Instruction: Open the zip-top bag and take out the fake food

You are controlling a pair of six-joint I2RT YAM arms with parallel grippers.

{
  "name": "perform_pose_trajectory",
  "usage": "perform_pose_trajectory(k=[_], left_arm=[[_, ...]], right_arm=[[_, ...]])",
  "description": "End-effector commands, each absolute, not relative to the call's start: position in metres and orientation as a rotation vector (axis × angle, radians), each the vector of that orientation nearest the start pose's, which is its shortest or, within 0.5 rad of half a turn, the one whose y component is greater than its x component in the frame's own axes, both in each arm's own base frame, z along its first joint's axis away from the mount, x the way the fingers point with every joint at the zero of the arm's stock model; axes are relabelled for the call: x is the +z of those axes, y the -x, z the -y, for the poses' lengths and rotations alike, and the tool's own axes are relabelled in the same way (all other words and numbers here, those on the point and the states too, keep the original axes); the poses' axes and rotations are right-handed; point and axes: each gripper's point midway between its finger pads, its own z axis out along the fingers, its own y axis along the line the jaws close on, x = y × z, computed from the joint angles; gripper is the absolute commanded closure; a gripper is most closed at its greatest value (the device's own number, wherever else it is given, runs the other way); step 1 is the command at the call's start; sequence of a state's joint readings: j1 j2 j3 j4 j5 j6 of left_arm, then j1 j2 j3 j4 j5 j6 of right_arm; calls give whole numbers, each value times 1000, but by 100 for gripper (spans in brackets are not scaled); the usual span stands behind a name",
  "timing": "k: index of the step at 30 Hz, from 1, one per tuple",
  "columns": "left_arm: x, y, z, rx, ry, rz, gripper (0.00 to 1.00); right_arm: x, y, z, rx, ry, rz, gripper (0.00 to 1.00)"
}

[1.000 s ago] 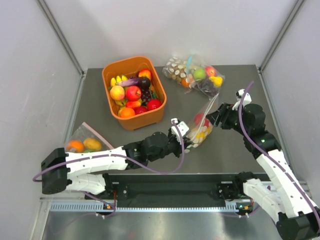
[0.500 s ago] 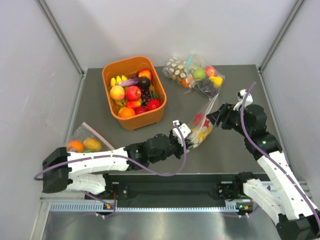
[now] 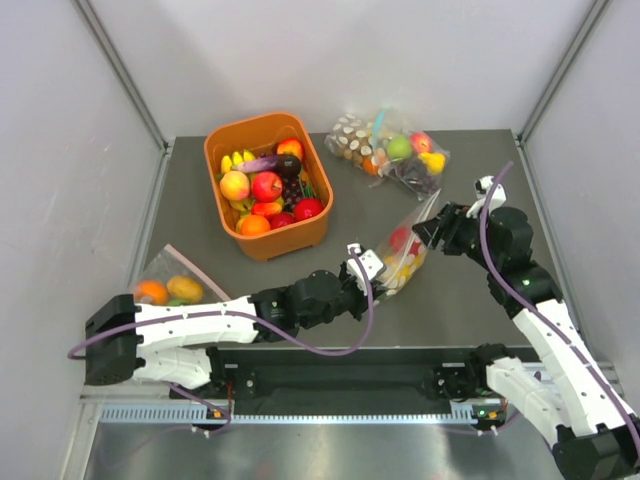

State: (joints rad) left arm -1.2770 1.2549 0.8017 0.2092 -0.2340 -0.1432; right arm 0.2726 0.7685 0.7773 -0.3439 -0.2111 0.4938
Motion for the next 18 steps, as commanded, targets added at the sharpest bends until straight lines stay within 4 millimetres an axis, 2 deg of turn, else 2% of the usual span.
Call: perform_pose_trajectory(k=[1,7,11,18], left_arm=[[227,-154,391,-805,-834,-1627,100],[229,-157,389,-795,-816,-1626,100],[226,-157,390,-786,-818,-1632,100],[226,-158,391,-782,-814,-1636,100]], right_arm=[[255,-275,-138,731,-63,-1914,35],[238,-274,-133,688,-72,-1956,35],[234,-270,-129,672,-75,-1959,35],[240,-265,-127,672,-77,-1940,35]])
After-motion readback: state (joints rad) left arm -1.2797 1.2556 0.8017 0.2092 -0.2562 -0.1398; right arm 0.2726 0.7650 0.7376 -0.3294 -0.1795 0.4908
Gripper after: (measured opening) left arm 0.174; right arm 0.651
